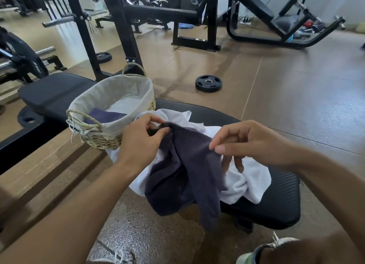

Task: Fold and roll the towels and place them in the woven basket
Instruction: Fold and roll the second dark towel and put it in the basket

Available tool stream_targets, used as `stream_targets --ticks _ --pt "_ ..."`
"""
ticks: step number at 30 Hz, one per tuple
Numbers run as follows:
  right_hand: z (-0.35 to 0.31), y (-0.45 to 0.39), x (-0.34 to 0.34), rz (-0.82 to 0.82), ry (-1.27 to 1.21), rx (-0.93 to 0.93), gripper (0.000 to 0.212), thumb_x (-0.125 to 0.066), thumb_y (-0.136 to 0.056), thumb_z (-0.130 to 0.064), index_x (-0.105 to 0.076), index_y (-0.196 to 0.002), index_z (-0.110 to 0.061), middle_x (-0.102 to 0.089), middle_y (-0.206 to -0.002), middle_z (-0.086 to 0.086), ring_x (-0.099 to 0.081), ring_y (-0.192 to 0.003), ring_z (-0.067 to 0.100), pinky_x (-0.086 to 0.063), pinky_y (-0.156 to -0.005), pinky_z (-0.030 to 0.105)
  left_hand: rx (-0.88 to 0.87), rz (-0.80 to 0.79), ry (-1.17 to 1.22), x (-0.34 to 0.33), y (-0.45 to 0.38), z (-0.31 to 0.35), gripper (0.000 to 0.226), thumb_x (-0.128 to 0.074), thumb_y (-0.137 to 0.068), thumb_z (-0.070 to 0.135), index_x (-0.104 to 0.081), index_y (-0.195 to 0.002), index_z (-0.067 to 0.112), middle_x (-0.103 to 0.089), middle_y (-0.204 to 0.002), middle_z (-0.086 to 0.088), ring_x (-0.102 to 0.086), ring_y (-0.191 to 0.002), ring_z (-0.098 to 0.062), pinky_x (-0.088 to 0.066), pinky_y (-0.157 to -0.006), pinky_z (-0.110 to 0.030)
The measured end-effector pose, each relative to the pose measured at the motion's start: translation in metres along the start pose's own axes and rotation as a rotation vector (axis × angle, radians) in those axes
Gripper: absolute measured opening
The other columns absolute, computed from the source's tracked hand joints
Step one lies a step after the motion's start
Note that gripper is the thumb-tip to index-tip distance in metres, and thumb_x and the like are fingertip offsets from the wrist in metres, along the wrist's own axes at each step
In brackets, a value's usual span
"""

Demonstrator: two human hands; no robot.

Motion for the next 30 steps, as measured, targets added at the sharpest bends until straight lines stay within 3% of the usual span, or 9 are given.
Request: stream_targets --ticks 3,5,9,13,16,19,22,27,30 --pt "-0.005 -0.001 -0.008 0.005 0.015 0.041 0.027 -0.067 -0.092 -0.002 -0.069 -0.115 -0.016 -0.078 -0.109 0.002 -0.077 -0.087 0.026 -0.058 -0.061 0.025 -0.006 -0.042 0.126 -0.003 0.006 0.016 0.020 -0.080 -0.085 0.019 -0.067 -0.097 0.028 -0.076 -0.076 0.009 -0.070 -0.073 -0.006 -0.053 -0.074 -0.021" --pt "-0.005 -0.003 -0.003 0.151 0.205 0.073 0.029 -0.077 -0.086 -0.004 -0.071 -0.108 -0.021 -0.079 -0.102 -0.007 -0.076 -0.086 0.023 -0.057 -0.069 0.025 0.006 -0.080 0.220 -0.004 0.013 0.027 0.020 -0.080 -0.084 0.013 -0.068 -0.097 0.024 -0.077 -0.078 0.008 -0.072 -0.075 -0.005 -0.054 -0.074 -0.018" --pt "-0.007 -0.001 0.008 0.444 0.590 0.083 0.016 -0.084 -0.078 -0.033 -0.069 -0.076 -0.029 -0.073 -0.069 -0.012 -0.069 -0.067 0.007 -0.053 -0.066 0.029 0.024 -0.194 0.357 -0.015 0.030 0.040 0.021 -0.077 -0.084 0.004 -0.071 -0.100 0.015 -0.079 -0.086 0.002 -0.075 -0.086 -0.008 -0.057 -0.081 -0.020" --pt "-0.010 -0.005 0.004 0.488 0.731 0.174 0.025 -0.068 -0.081 -0.053 -0.056 -0.074 -0.032 -0.061 -0.078 -0.012 -0.061 -0.074 0.011 -0.054 -0.067 0.041 0.055 -0.267 0.441 -0.028 0.040 0.040 0.028 -0.072 -0.087 0.000 -0.071 -0.110 0.016 -0.079 -0.096 -0.001 -0.074 -0.098 -0.013 -0.058 -0.091 -0.033" --pt "-0.011 -0.007 -0.002 0.454 0.715 0.207 0.019 -0.068 -0.088 -0.042 -0.053 -0.081 -0.032 -0.059 -0.079 -0.012 -0.058 -0.076 0.011 -0.052 -0.069 0.037 0.112 -0.277 0.532 -0.035 0.043 0.036 0.032 -0.069 -0.089 -0.001 -0.070 -0.114 0.018 -0.079 -0.100 -0.007 -0.074 -0.101 -0.022 -0.057 -0.093 -0.047" --pt "-0.006 -0.011 -0.007 0.373 0.727 0.153 0.010 -0.069 -0.092 -0.037 -0.060 -0.093 -0.034 -0.061 -0.067 -0.013 -0.057 -0.068 0.011 -0.045 -0.065 0.027 0.178 -0.252 0.615 -0.038 0.045 0.036 0.030 -0.068 -0.089 -0.001 -0.070 -0.113 0.017 -0.079 -0.098 -0.008 -0.075 -0.096 -0.027 -0.059 -0.089 -0.047" --pt "-0.003 -0.011 -0.010 0.348 0.748 0.126 0.010 -0.072 -0.089 -0.043 -0.067 -0.088 -0.035 -0.060 -0.064 -0.021 -0.057 -0.067 0.007 -0.036 -0.062 0.017 0.219 -0.241 0.647 -0.041 0.046 0.036 0.028 -0.070 -0.088 0.002 -0.071 -0.112 0.018 -0.079 -0.095 -0.011 -0.075 -0.092 -0.030 -0.060 -0.087 -0.044" --pt "0.002 -0.012 -0.008 0.372 0.421 0.096 0.011 -0.067 -0.097 -0.032 -0.064 -0.087 -0.029 -0.065 -0.058 -0.010 -0.053 -0.053 0.007 -0.047 -0.061 0.026 0.278 -0.222 0.748 -0.046 0.055 0.036 0.022 -0.069 -0.091 0.007 -0.072 -0.111 0.016 -0.074 -0.099 -0.025 -0.059 -0.084 -0.030 -0.051 -0.084 -0.047" --pt "0.002 -0.014 -0.010 0.390 0.312 0.089 0.013 -0.066 -0.097 -0.031 -0.064 -0.085 -0.028 -0.065 -0.057 -0.005 -0.050 -0.049 0.010 -0.045 -0.057 0.027 0.310 -0.248 0.826 -0.051 0.059 0.040 0.020 -0.062 -0.095 0.005 -0.071 -0.111 0.013 -0.077 -0.096 -0.018 -0.071 -0.083 -0.024 -0.060 -0.077 -0.035"
Point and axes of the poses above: each hand's wrist, its own y-axis away from the middle knuckle, its own x-axis out of the back of the hand, z = x × y, the point moved 8 cm from there along -y, towards the middle knuckle
